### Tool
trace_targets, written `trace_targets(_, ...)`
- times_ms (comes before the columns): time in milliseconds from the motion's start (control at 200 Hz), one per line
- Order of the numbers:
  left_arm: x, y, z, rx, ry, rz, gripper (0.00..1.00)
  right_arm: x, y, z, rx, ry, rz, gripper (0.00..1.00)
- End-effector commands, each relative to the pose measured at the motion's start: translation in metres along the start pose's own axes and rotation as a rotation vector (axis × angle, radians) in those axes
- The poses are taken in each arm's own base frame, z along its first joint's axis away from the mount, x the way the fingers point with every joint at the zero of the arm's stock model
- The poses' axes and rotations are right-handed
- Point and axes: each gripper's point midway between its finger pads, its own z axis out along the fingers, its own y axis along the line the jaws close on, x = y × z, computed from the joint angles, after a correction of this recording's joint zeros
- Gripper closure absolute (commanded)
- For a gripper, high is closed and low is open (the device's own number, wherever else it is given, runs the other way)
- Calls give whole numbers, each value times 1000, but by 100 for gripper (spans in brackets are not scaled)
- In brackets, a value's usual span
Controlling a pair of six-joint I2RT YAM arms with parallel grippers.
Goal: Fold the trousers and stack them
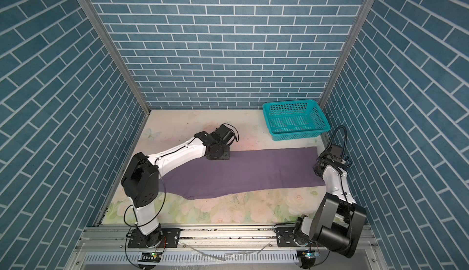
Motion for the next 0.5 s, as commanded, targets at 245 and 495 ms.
trace_targets(245, 10, 36, -2, -79, 24, -17, 41, 33, 3, 6, -132, 129, 116, 34)
trace_targets(495, 14, 33, 5, -68, 43, -21, 41, 36, -7, 15, -134, 156, 155, 31)
